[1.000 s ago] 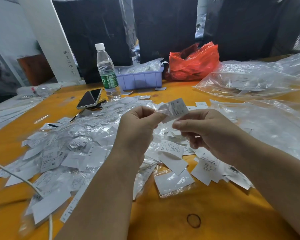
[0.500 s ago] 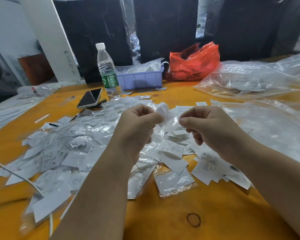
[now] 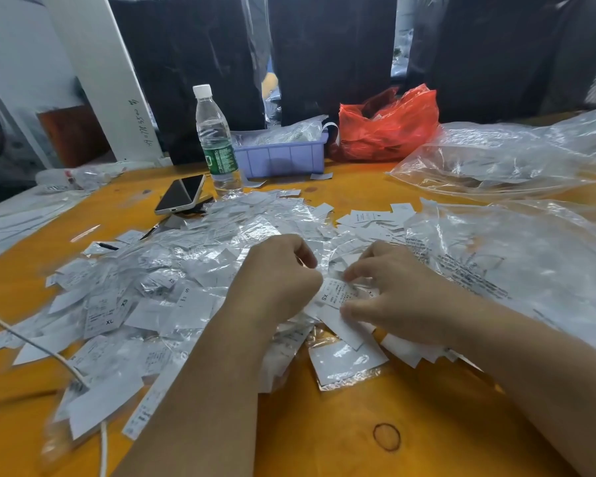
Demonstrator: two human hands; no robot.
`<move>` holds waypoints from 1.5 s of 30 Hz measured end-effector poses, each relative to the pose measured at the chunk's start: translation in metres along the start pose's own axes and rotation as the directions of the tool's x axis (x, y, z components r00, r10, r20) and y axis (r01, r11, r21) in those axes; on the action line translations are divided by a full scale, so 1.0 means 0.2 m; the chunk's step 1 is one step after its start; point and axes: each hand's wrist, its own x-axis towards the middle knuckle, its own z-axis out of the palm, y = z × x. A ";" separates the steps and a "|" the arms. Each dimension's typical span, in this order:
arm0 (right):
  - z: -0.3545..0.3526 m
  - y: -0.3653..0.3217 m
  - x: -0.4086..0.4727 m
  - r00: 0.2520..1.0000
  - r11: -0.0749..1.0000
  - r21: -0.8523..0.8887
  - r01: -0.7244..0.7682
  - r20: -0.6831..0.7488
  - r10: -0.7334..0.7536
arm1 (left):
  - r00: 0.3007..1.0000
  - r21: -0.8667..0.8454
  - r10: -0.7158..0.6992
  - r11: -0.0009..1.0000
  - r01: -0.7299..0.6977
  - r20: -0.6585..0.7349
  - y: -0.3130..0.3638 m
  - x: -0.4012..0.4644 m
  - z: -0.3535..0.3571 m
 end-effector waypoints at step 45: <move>-0.18 0.07 -0.35 0.905 0.846 -0.383 -0.372 -0.352 0.239 | 0.914 -0.426 0.386 0.853 -0.301 0.127 0.20 -0.17 0.21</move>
